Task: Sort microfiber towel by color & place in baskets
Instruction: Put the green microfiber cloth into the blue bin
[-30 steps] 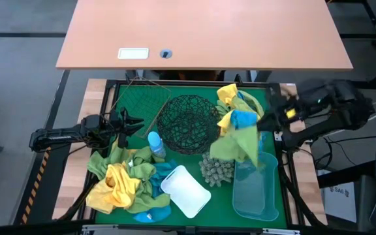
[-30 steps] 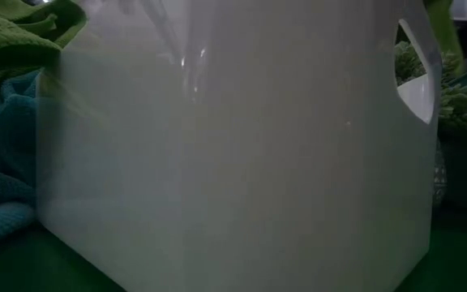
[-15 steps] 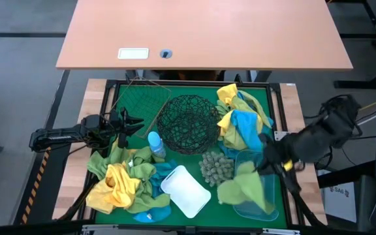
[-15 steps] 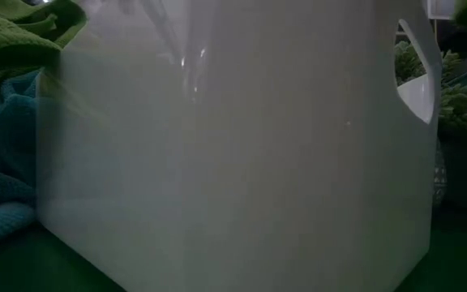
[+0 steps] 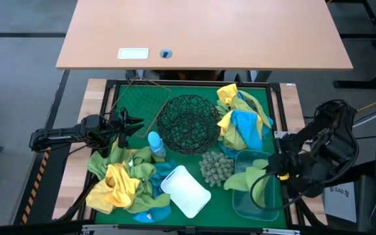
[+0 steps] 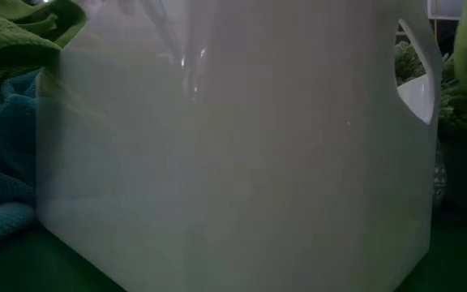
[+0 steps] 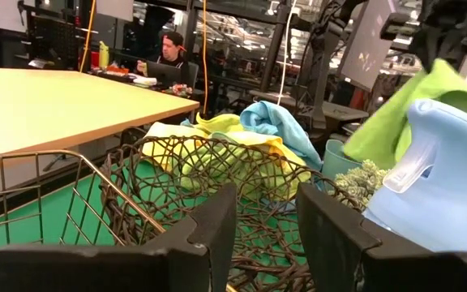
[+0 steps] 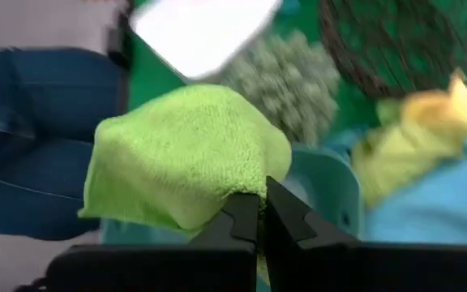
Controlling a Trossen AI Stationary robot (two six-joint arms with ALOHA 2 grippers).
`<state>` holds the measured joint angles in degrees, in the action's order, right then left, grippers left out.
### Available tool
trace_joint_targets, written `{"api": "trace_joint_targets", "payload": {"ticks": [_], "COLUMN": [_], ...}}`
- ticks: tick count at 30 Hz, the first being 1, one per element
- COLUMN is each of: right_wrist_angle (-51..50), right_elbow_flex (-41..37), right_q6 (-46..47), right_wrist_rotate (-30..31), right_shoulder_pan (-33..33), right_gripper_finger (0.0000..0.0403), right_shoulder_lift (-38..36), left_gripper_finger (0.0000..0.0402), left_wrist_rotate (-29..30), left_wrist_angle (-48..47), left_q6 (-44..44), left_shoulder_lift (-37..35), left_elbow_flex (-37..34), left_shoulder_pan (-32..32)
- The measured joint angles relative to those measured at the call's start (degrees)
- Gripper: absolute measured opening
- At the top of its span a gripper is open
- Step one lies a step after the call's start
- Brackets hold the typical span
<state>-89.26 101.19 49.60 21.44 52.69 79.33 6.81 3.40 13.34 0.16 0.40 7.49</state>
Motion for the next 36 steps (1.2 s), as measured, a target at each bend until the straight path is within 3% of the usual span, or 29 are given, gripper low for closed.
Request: {"api": "trace_joint_targets", "payload": {"ticks": [8,14,22,26,36], "right_wrist_angle": [-0.8,-0.7,-0.8,-0.8,-0.8], "right_elbow_flex": [-1.9,-1.9,-1.9,-1.9,-1.8], "right_q6": [5.8,11.2,16.7,17.7,7.4], "right_wrist_rotate": [-8.2,-19.4,-29.9,-28.5,-10.4], "right_shoulder_pan": [0.7,0.7,0.7,0.7,0.3], "right_gripper_finger": [0.0002,0.0002,0.0003,0.0003,0.0003], "right_shoulder_lift": [-0.8,-1.1,-3.2,-4.6,-3.8], "left_gripper_finger": [0.0124,0.0124,0.0124,0.0124,0.0124], "left_wrist_rotate": [0.9,1.5,1.5,1.5,1.5], "left_wrist_angle": [0.0,0.0,0.0,0.0,0.0], "left_q6": [-0.4,-0.4,-0.4,-0.4,-0.4], "left_shoulder_lift": [0.0,0.0,0.0,0.0,0.0], "left_elbow_flex": [0.0,0.0,0.0,0.0,0.0], "left_shoulder_pan": [0.0,0.0,0.0,0.0,0.0]}}
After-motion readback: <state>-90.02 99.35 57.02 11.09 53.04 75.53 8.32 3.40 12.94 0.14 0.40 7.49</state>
